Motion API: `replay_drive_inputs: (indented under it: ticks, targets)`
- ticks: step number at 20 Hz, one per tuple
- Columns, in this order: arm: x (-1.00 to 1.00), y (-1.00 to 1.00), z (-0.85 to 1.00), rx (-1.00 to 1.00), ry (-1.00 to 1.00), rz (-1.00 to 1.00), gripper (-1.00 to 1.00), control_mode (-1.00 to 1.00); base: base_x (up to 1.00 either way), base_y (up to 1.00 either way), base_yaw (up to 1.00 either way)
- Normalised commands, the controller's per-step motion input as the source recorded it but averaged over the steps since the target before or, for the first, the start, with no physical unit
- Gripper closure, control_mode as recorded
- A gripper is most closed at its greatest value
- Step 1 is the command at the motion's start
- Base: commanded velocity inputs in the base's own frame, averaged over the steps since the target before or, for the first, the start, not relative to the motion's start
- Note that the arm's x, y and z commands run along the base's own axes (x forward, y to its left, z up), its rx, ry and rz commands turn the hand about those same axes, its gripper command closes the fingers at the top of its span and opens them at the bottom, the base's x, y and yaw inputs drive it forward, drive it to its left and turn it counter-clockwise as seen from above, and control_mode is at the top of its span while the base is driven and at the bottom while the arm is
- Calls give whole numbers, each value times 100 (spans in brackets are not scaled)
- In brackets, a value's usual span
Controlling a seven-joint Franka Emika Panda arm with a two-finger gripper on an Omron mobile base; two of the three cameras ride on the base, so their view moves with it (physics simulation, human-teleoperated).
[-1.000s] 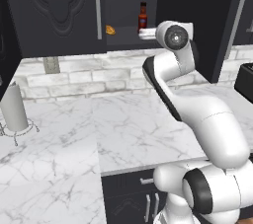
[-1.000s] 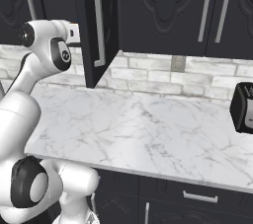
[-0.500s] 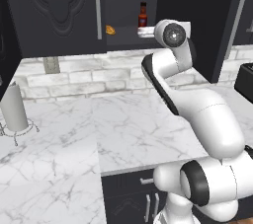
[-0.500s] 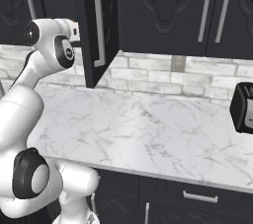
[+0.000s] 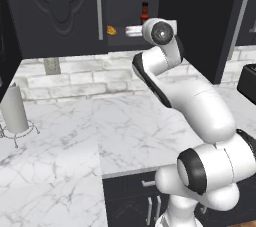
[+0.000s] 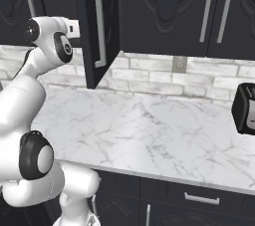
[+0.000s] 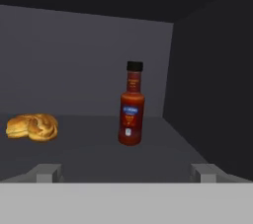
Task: The dining table condiment station is running low on condiment bottle. Refill the condiment station by opening the cabinet and taking the condiment bottle from the cabinet and placing it on the dining table.
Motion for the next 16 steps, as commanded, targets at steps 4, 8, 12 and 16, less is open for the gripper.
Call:
replay_drive_inputs:
  ticks: [4,8,12,16]
  targets:
    - [16,5,0,0,0,9,-100,-100,0,0,0]
    - [28,0,0,0,0,0,-100,-100,0,0,0]
    - [47,0,0,0,0,0,-100,-100,0,0,0]
    - [39,0,0,0,0,0,-100,-100,0,0,0]
